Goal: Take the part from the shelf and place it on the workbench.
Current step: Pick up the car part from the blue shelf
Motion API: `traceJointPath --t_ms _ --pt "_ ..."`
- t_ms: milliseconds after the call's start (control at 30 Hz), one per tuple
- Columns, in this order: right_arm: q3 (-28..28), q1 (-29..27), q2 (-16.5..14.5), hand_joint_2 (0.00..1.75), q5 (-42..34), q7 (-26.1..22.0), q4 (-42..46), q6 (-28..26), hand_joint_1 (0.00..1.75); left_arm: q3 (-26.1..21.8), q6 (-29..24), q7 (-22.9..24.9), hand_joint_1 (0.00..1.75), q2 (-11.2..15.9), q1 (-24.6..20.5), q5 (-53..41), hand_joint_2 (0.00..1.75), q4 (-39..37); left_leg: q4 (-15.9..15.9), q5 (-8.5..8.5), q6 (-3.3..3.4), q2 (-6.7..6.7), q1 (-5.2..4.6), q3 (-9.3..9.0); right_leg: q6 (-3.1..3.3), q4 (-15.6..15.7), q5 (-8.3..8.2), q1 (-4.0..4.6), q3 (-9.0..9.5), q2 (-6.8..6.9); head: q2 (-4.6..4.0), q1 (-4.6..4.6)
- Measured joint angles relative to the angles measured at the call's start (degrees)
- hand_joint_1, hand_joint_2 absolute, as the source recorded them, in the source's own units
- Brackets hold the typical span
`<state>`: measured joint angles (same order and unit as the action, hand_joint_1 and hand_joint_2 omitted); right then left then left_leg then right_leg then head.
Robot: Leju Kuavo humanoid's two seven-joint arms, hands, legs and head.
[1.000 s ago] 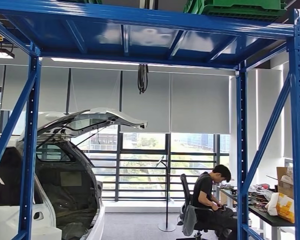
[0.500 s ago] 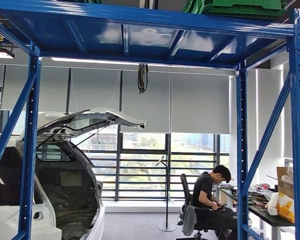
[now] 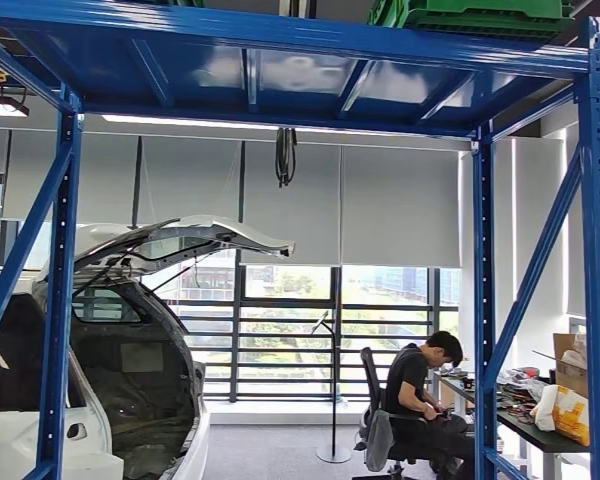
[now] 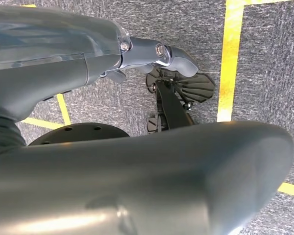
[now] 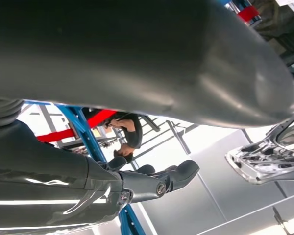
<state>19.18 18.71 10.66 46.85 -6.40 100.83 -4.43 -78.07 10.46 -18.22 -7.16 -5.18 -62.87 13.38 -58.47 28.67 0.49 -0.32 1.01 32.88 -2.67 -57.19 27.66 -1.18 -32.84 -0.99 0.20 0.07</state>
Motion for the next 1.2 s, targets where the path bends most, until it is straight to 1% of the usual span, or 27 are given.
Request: traceJointPath --t_ms 267,467,567,633,667,700,733,767,800,833,867,900,933,967,1000,1033,1067,1133,1167,1200 --pt "-0.4 0.0 0.0 0.0 -0.6 -0.3 0.0 0.2 0.0 0.0 0.0 -0.1 0.0 0.0 0.0 -0.1 0.0 0.0 0.0 0.01 0.01 0.0 -0.07 0.02 -0.02 0.0 -0.02 -0.04 0.0 0.0 0.0 0.0" --pt "-0.4 -0.1 -0.1 0.0 -0.6 -0.4 0.0 0.2 0.0 0.0 0.0 -0.1 0.0 0.0 0.0 -0.1 0.0 0.0 -0.1 0.06 0.11 -0.01 -0.44 0.05 -0.16 0.1 -0.09 -0.35 0.0 0.01 0.0 0.0" --pt "-0.4 -0.1 -0.2 0.0 -0.7 -0.4 0.0 0.2 0.0 0.0 0.0 -0.2 0.0 0.0 0.0 -0.1 0.0 0.0 -0.2 0.11 0.43 -0.01 -0.7 0.09 -0.52 0.2 -0.17 -0.6 0.03 0.0 0.0 0.0" --pt "-0.4 -0.1 -0.3 0.0 -0.7 -0.4 0.2 0.3 0.0 0.0 0.0 -0.2 0.0 0.0 0.0 -0.1 0.0 0.0 0.2 -0.09 0.93 0.09 -0.56 -0.14 -0.86 0.1 0.08 -0.66 0.04 0.02 0.0 -0.01" --pt "-0.5 0.0 -0.3 0.0 -0.7 -0.4 0.3 0.3 0.0 0.0 0.0 -0.3 0.0 0.0 -0.1 -0.1 0.0 0.0 0.5 -0.25 1.19 0.19 -0.41 -0.32 -0.96 -0.8 0.76 -0.65 -0.31 0.11 0.0 -0.01" --pt "-0.6 0.0 -0.3 0.0 -0.8 -0.4 0.3 0.3 0.0 0.0 0.0 -0.3 0.0 0.0 -0.1 -0.1 0.0 0.0 0.8 -0.37 1.42 0.29 -0.25 -0.51 -1.0 -2.9 2.06 -0.64 -1.23 0.22 0.0 -0.02" --pt "-0.6 -0.1 -0.3 0.0 -0.8 -0.4 0.4 0.3 0.0 0.0 0.0 -0.3 0.0 0.0 -0.1 -0.1 0.0 0.0 0.9 -0.41 1.55 0.38 -0.19 -0.64 -0.98 -6.4 3.84 -0.64 -2.81 0.34 0.0 -0.02" --pt "-0.7 -0.1 -0.3 0.0 -0.8 -0.4 0.4 0.3 0.0 0.0 0.0 -0.3 0.0 0.0 -0.1 -0.1 0.0 0.0 1.0 -0.39 1.61 0.41 -0.21 -0.67 -0.98 -10.5 5.65 -0.63 -4.85 0.39 0.0 -0.01" --pt "-0.7 -0.3 -0.3 0.0 -0.8 -0.4 0.4 0.3 0.0 0.0 0.0 -0.4 0.0 0.0 0.0 -0.1 0.0 0.0 0.9 -0.34 1.62 0.42 -0.24 -0.69 -0.97 -14.3 6.93 -0.63 -6.81 0.41 0.0 -0.01" --pt "-0.7 -0.5 -0.3 0.0 -0.9 -0.4 0.3 0.3 0.0 0.0 0.0 -0.4 0.0 0.0 0.0 -0.1 0.0 0.0 0.9 -0.25 1.59 0.42 -0.26 -0.76 -0.95 -16.5 7.19 -0.63 -8.07 0.44 0.0 -0.01" --pt "-0.8 -0.6 -0.3 0.0 -0.9 -0.4 0.4 0.3 0.0 0.0 0.1 -0.4 0.0 0.0 0.0 -0.1 0.0 0.0 0.9 -0.13 1.5 0.39 -0.25 -0.89 -0.89 -16.3 6.25 -0.63 -8.19 0.49 0.0 -0.01" --pt "-0.8 -0.6 -0.3 0.0 -0.9 -0.4 0.4 0.3 0.0 0.0 0.1 -0.4 0.0 0.0 0.0 -0.1 0.0 0.0 0.9 0.06 1.33 0.35 -0.23 -1.12 -0.77 -13.7 4.29 -0.63 -7.16 0.59 0.0 -0.01" --pt "-0.8 -0.6 -0.3 0.0 -0.9 -0.4 0.4 0.3 0.0 0.0 0.1 -0.4 0.0 0.0 0.0 -0.1 0.0 0.0 0.9 0.3 1.09 0.32 -0.2 -1.41 -0.62 -9.6 1.94 -0.62 -5.39 0.73 0.0 0.0" --pt "-0.8 -0.6 -0.3 0.0 -0.9 -0.4 0.4 0.3 0.0 0.0 0.1 -0.4 0.0 0.0 0.0 -0.1 0.0 0.0 0.8 0.56 0.79 0.28 -0.27 -1.63 -0.41 -5.7 0.28 -0.52 -3.61 0.91 0.0 0.0" --pt "-0.8 -0.5 -0.3 0.0 -1.0 -0.4 0.4 0.3 0.0 0.0 0.1 -0.4 0.0 0.0 0.0 -0.1 0.0 0.0 0.8 0.77 0.45 0.27 -0.32 -1.74 -0.13 -2.9 -0.66 -0.38 -2.34 1.0 0.0 0.0" --pt "-0.8 -0.5 -0.3 0.0 -1.0 -0.5 0.4 0.4 0.0 0.0 0.1 -0.4 0.0 0.0 0.0 -0.1 0.0 0.0 0.8 0.93 0.12 0.27 -0.37 -1.76 0.17 -1.5 -0.81 -0.22 -1.73 1.02 0.01 0.0" --pt "-0.8 -0.6 -0.3 0.0 -1.0 -0.5 0.4 0.4 0.0 0.0 0.1 -0.4 0.0 0.0 0.0 -0.1 0.0 0.0 0.9 1.01 -0.23 0.28 -0.39 -1.76 0.5 -1.2 -0.44 -0.01 -1.64 0.95 0.01 0.0" --pt "-0.8 -0.7 -0.3 0.0 -1.0 -0.5 0.5 0.4 0.0 0.0 0.1 -0.4 0.0 0.0 0.0 -0.1 0.0 0.0 1.0 1.35 -0.93 0.33 -0.22 -1.98 1.23 -1.0 -0.27 0.01 -1.51 0.78 0.01 0.0" --pt "-0.8 -0.6 -0.3 0.0 -1.0 -0.5 0.6 0.4 0.0 0.0 0.1 -0.4 0.0 0.0 -0.1 -0.1 0.0 0.0 0.4 1.84 -1.22 0.35 -0.13 -1.84 1.6 -0.8 -0.21 -0.05 -1.29 0.76 0.0 0.01" --pt "-0.8 -0.6 -0.4 0.0 -1.0 -0.6 0.7 0.4 0.0 0.0 0.1 -0.4 0.0 0.0 -0.1 -0.1 0.0 0.0 -1.3 2.86 -1.45 0.35 -0.07 -1.04 1.95 -0.6 -0.13 -0.13 -1.04 0.78 0.0 0.01"
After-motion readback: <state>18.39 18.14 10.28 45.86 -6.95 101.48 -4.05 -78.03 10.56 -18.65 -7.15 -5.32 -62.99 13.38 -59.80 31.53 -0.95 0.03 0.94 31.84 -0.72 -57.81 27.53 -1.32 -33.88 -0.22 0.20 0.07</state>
